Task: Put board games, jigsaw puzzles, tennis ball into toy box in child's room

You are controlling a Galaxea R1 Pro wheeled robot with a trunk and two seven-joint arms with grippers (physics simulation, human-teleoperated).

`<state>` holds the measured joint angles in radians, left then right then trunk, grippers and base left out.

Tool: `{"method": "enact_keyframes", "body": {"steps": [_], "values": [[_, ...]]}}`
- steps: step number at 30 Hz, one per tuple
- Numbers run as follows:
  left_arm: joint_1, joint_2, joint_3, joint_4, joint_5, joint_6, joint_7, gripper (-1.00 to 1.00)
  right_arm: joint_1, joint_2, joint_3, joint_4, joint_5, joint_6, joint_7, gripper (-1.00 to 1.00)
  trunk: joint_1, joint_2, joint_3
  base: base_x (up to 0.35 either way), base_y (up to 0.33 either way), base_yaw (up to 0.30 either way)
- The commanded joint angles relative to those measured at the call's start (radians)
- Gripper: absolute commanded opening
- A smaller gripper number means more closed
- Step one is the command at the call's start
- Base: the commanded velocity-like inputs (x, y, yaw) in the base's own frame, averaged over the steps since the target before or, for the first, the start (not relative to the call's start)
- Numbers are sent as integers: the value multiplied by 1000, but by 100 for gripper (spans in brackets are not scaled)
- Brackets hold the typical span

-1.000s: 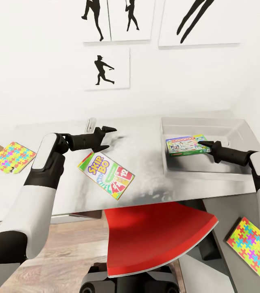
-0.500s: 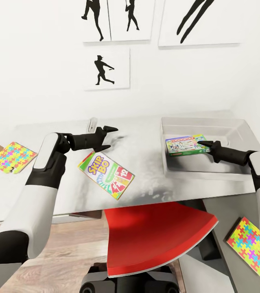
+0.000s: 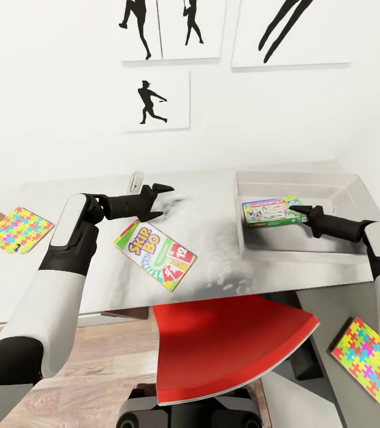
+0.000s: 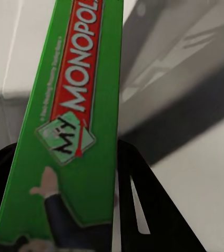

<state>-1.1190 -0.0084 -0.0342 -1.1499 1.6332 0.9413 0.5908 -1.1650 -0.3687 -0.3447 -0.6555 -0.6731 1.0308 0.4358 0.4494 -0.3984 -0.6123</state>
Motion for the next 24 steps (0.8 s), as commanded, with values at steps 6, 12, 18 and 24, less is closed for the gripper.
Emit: {"method": "enact_keyframes", "body": {"steps": [6,12,18,24], "values": [[-1,-1,0,-1,10,1,11,100,-1,0,-5,1,15,2,9,-100,1,-2,-7,0,0,0],[0,-1,0,-1,10,1,11,100,1,0,-6,1,14,2,9,-100,1,-2,-14,0,0,0],[-1,-1,0,-1,10,1,11,100,2,-1,-6,1,14,2,9,-100,1,-2,-18,0,0,0],[-1,-1,0,-1,10,1,11,100,2,-2,-7,1,14,2,10,-100,1,-2,-19,0,0,0]]}}
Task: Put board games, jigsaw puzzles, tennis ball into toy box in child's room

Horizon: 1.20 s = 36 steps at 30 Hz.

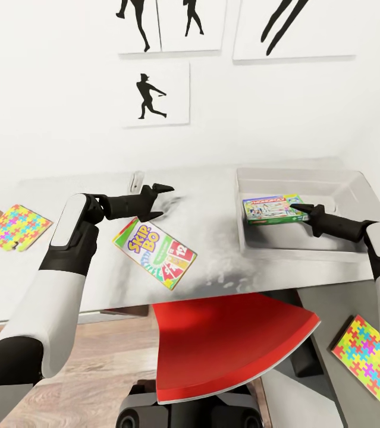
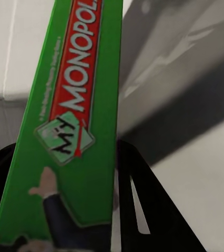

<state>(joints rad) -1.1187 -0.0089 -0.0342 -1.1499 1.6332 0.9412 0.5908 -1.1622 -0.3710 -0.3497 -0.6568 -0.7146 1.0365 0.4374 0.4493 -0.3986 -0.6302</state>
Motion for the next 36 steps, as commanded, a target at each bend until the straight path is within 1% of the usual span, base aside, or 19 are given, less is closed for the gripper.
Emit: {"method": "enact_keyframes", "body": {"steps": [1,11,12,36], "values": [[-1,0,0,-1,10,1,11,100,-1,0,-2,2,56,-4,8,-100,1,-1,-2,0,0,0],[-1,0,0,-1,10,1,11,100,-1,0,-2,2,56,-4,9,-100,1,-1,-2,0,0,0],[-1,0,0,-1,10,1,11,100,-1,-1,-2,2,56,-4,9,100,1,-1,-2,0,0,0],[-1,-1,0,-2,9,1,11,100,-3,-10,-2,0,56,-3,9,100,1,-1,-2,0,0,0]]}}
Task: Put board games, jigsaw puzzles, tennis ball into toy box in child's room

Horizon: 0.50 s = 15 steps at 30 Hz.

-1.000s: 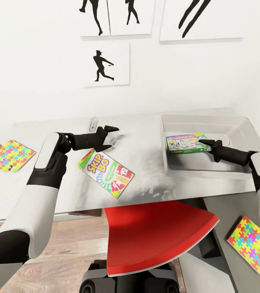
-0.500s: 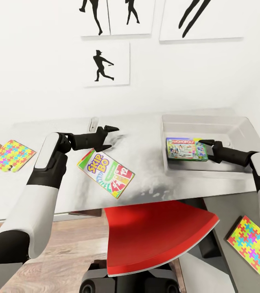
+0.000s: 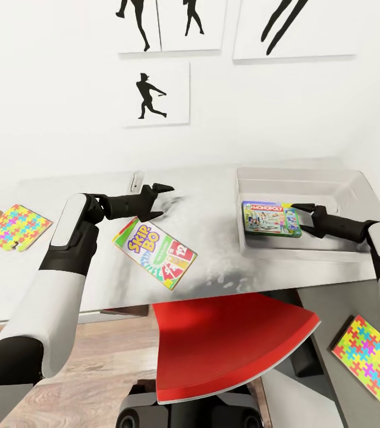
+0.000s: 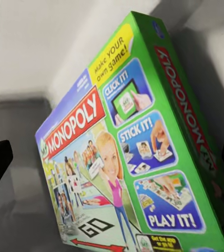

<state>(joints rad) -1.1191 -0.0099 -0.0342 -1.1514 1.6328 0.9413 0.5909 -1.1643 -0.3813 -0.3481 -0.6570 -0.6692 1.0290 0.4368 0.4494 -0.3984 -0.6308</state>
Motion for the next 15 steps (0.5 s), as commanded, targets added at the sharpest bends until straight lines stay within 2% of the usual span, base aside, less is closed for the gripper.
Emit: {"method": "enact_keyframes", "body": {"steps": [1,8,15], "values": [[-1,0,0,-1,10,1,10,100,-1,0,-4,0,10,4,10,100,1,-2,-1,0,0,0],[0,0,0,-1,10,1,10,100,-1,-1,-5,-20,10,4,9,100,1,-2,-1,0,0,0],[3,1,-1,-1,8,1,10,100,17,-3,-27,-140,10,13,8,100,1,-2,-1,0,0,0]]}}
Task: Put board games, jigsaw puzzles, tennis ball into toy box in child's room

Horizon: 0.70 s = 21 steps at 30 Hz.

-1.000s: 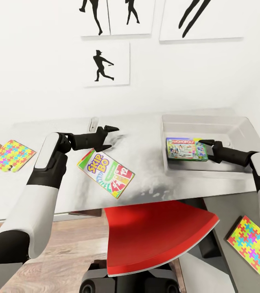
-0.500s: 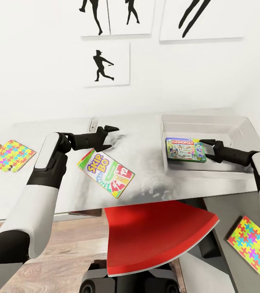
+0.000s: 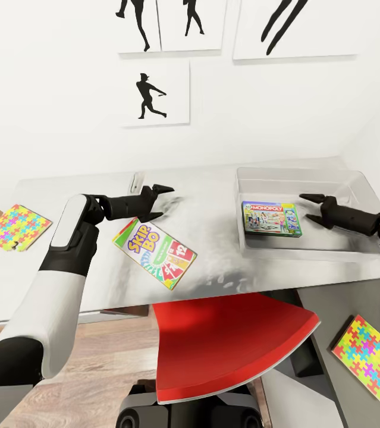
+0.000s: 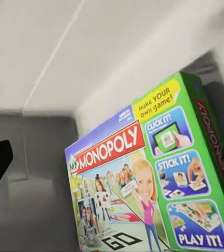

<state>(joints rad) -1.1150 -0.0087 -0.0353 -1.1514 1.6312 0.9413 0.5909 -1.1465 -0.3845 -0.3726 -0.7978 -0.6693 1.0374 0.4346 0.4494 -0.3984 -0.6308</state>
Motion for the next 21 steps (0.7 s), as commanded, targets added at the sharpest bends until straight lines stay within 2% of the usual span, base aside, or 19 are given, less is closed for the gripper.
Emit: {"method": "enact_keyframes", "body": {"steps": [1,2,4,5,7,10,12,13,15,16,18,19,21], "values": [[1,0,0,-1,9,1,10,100,8,0,-14,-36,11,8,10,100,1,-2,-1,0,0,0],[1,0,0,-1,9,1,10,100,8,0,-14,-36,11,8,10,100,1,-2,-1,0,0,0],[5,1,0,-1,6,1,10,100,34,0,-39,-118,11,10,8,100,1,-2,-1,0,0,0],[5,1,0,-1,6,1,10,100,34,0,-39,-118,11,10,8,100,1,-2,-1,0,0,0],[12,2,0,-1,4,1,11,100,64,0,-66,-208,12,10,7,100,1,-2,-1,0,0,0],[17,3,0,-1,2,1,11,100,80,1,-79,-256,12,10,7,100,1,-2,-1,0,0,0],[30,7,0,-1,0,1,11,100,111,3,-97,-356,12,10,7,100,1,-2,-1,0,0,0],[30,7,0,-1,0,1,11,100,111,3,-97,-356,12,10,7,100,1,-2,-1,0,0,0],[48,10,0,-1,-2,1,12,100,147,5,-109,-454,12,10,6,100,1,-2,-1,0,0,0],[48,10,0,-1,-2,1,12,100,147,5,-109,-454,12,10,6,100,1,-2,-1,0,0,0],[64,12,1,-2,-3,0,13,100,186,6,-117,-541,13,10,6,100,1,-2,-1,0,0,0],[64,12,1,-2,-3,0,13,100,186,6,-117,-541,13,10,6,100,1,-2,-1,0,0,0],[75,14,1,-3,-4,0,13,100,217,7,-122,-613,12,10,6,100,1,-2,-1,0,0,0]]}}
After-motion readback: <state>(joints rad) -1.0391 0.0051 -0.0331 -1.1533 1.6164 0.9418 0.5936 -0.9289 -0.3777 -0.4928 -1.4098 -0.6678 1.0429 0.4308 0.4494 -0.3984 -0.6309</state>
